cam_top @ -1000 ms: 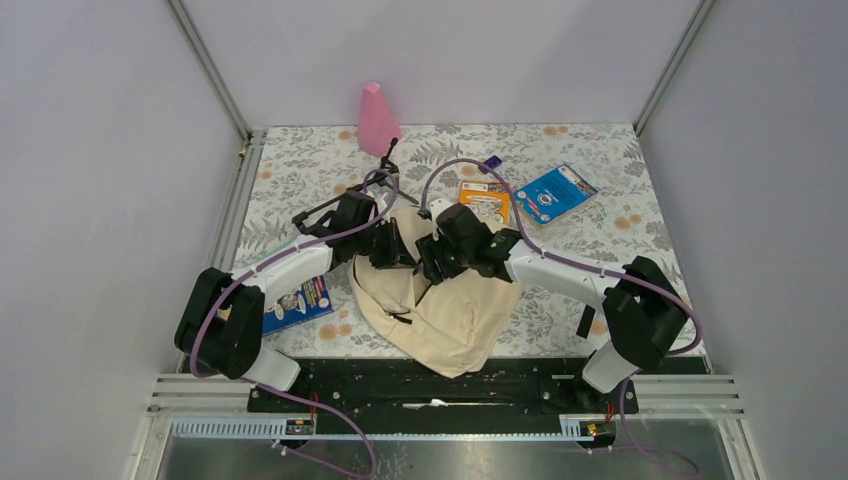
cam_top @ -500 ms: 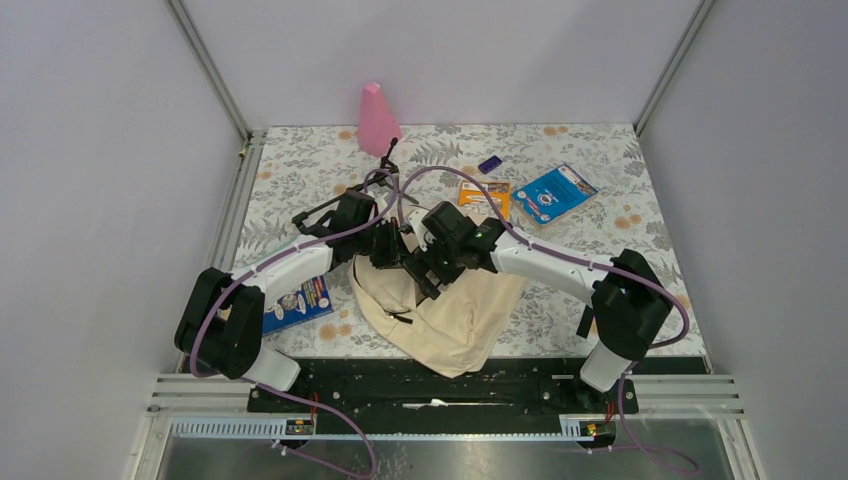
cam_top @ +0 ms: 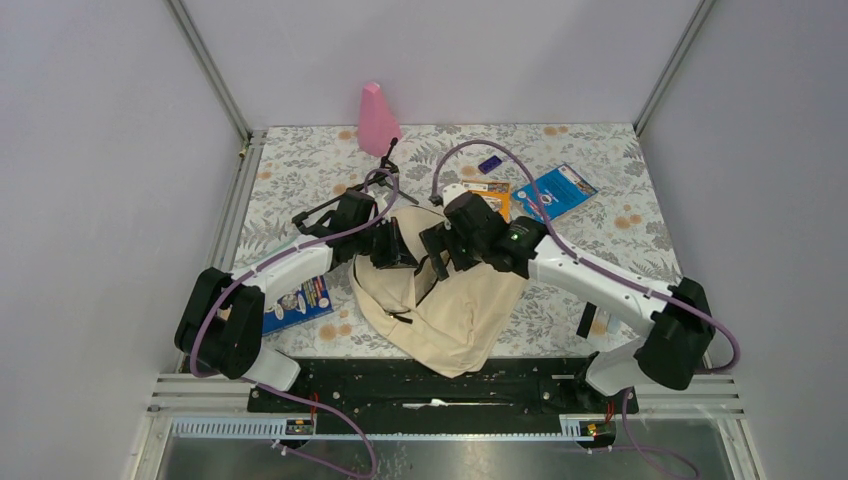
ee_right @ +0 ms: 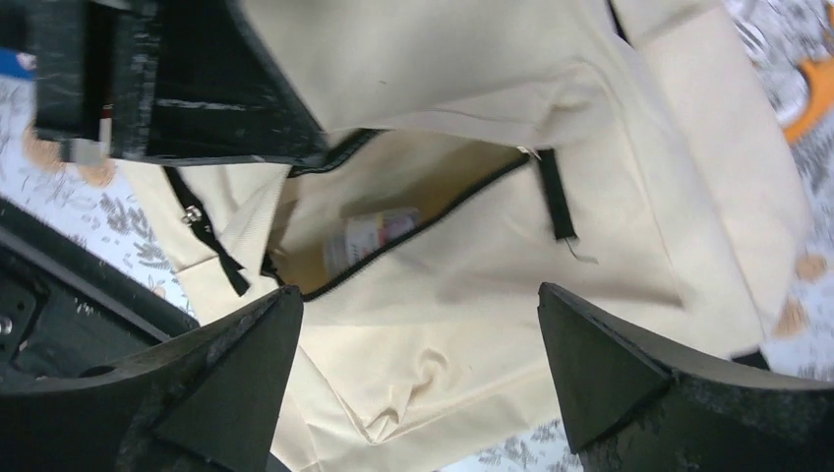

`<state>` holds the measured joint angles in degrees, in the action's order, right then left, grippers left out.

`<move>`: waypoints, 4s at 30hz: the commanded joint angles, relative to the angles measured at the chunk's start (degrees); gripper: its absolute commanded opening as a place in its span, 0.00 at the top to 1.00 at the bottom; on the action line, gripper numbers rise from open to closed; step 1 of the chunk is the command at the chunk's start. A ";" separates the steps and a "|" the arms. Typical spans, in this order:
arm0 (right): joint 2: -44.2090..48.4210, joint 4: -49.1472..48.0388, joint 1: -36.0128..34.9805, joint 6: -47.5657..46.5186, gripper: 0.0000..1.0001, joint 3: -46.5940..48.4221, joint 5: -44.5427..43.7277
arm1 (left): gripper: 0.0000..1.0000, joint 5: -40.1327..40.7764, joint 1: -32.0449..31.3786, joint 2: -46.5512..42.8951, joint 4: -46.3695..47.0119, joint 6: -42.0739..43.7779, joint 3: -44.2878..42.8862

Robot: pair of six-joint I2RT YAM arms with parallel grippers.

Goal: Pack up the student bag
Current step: Place the stationery in the student bag, then pick up the stationery from the center of the board.

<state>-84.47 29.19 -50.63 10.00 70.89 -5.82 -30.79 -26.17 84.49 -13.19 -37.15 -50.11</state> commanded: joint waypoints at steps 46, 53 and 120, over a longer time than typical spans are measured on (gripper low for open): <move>10.82 -14.86 63.73 37.01 0.27 -31.69 -10.78 | 1.00 -10.23 0.24 -4.68 10.44 -6.00 1.77; 5.30 -14.77 64.17 37.91 0.39 -29.65 -10.60 | 1.00 -11.04 1.02 -4.82 11.14 -6.60 1.93; -8.65 0.28 61.79 24.36 0.53 -17.38 0.62 | 1.00 -10.97 1.94 -8.15 11.60 -7.00 2.38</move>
<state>-91.18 26.98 11.73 35.88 51.09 -3.92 -40.75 -24.64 78.67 -4.10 -44.64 -47.20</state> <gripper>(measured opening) 0.457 0.002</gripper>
